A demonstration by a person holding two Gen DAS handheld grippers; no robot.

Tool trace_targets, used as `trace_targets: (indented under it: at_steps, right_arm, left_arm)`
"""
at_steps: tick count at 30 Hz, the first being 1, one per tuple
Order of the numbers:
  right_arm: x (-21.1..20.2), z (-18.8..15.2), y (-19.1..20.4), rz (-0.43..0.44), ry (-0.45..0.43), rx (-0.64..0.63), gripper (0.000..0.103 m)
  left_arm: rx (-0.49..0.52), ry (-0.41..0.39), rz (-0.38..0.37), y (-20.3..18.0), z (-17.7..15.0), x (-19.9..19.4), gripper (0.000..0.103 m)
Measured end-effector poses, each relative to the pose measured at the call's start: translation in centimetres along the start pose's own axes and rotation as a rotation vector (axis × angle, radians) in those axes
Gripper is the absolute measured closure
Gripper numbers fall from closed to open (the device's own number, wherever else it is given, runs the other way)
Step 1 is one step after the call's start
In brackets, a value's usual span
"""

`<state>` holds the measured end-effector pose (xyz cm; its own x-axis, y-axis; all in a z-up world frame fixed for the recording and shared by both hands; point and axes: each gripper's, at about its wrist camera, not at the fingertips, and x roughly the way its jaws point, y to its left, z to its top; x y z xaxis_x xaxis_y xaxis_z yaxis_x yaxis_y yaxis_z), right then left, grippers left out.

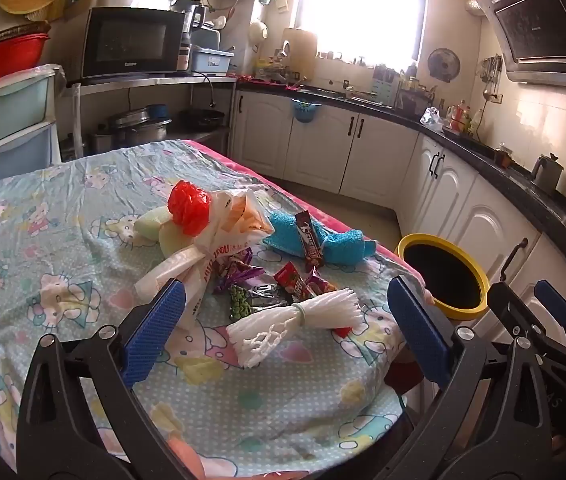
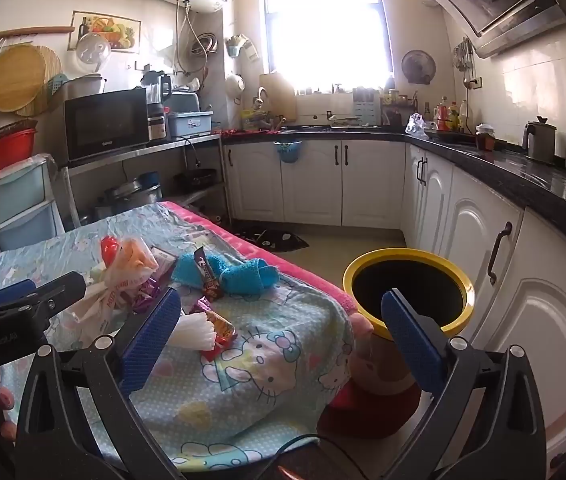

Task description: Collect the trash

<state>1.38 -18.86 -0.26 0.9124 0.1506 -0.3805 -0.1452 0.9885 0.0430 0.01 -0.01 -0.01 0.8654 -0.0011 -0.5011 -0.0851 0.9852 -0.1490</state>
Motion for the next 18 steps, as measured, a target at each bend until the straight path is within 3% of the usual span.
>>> trace_targets:
  at_steps: [18]
  right_arm:
    - [0.00,0.00,-0.01,0.001,0.006,0.005,0.005]
  left_arm:
    - [0.004,-0.002,0.004,-0.01,0.02,-0.01,0.010]
